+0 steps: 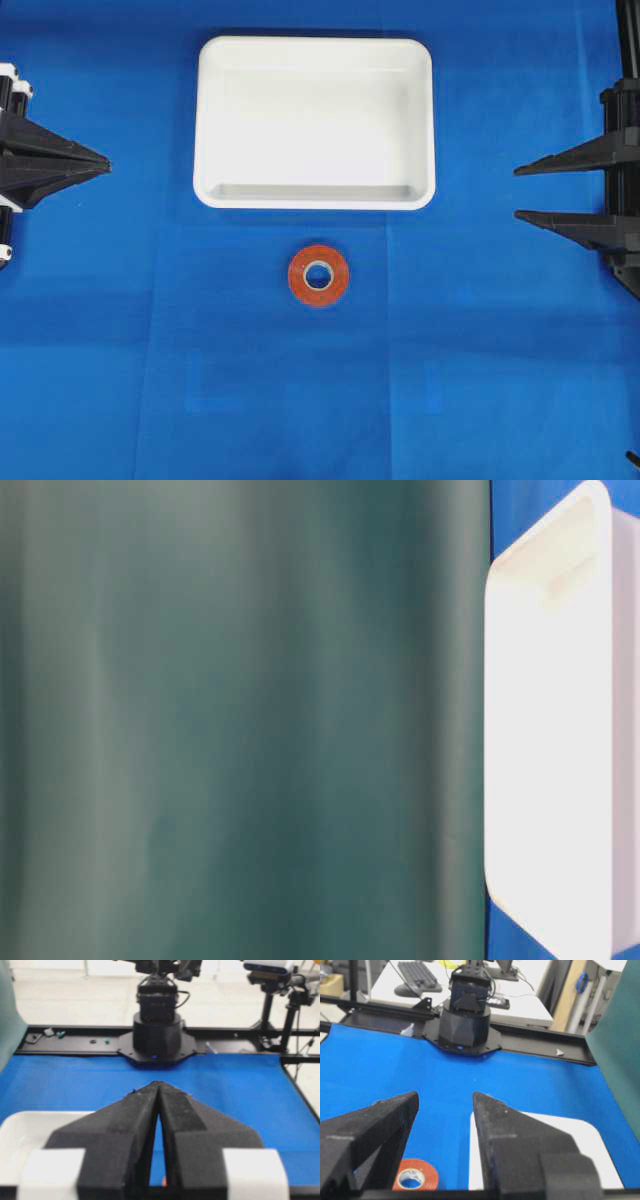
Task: Place one roll of tape in the white case with the left arm.
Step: 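Move the left gripper open toward the orange tape roll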
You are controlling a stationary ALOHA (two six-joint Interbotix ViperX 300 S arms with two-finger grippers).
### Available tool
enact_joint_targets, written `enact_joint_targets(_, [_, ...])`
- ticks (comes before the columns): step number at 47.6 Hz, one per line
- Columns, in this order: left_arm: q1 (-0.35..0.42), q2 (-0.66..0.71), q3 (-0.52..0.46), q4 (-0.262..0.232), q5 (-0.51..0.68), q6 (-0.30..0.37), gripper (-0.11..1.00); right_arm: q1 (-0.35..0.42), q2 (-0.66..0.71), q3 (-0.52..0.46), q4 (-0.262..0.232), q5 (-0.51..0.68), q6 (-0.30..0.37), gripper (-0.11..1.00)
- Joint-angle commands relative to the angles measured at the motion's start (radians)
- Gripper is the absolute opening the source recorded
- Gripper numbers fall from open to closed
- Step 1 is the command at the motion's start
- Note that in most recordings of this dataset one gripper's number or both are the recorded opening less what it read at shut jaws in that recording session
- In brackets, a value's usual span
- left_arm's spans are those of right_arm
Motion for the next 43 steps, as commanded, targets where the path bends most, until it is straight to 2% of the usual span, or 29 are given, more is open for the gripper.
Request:
enact_joint_targets(1, [0.000,0.011,-0.008,0.023,0.018,-0.008,0.00,-0.012,0.005,-0.043,0.002,0.000,-0.011,0.00])
enact_joint_targets(6, [-0.017,0.018,-0.008,0.023,0.018,-0.015,0.00,-0.012,0.009,-0.054,0.003,0.026,-0.011,-0.07])
enact_joint_targets(10, [-0.061,0.037,-0.011,0.026,-0.002,-0.018,0.00,-0.012,0.011,-0.057,0.003,0.037,-0.011,-0.11])
enact_joint_targets(18, [-0.123,0.138,-0.015,0.026,-0.103,-0.021,0.00,-0.012,0.014,-0.055,0.003,0.040,-0.011,-0.10])
enact_joint_targets(31, [-0.149,0.357,-0.078,0.025,-0.179,-0.069,0.02,-0.012,0.020,-0.054,0.003,0.041,-0.011,-0.08])
enact_joint_targets(33, [-0.155,0.388,-0.094,0.026,-0.176,-0.081,0.08,-0.014,0.020,-0.054,0.003,0.041,-0.011,-0.07])
enact_joint_targets(36, [-0.160,0.436,-0.120,0.026,-0.170,-0.100,0.23,-0.015,0.020,-0.054,0.003,0.041,-0.009,-0.06])
enact_joint_targets(43, [-0.169,0.545,-0.198,0.026,-0.106,-0.132,0.66,-0.021,0.020,-0.054,0.002,0.041,-0.009,-0.05])
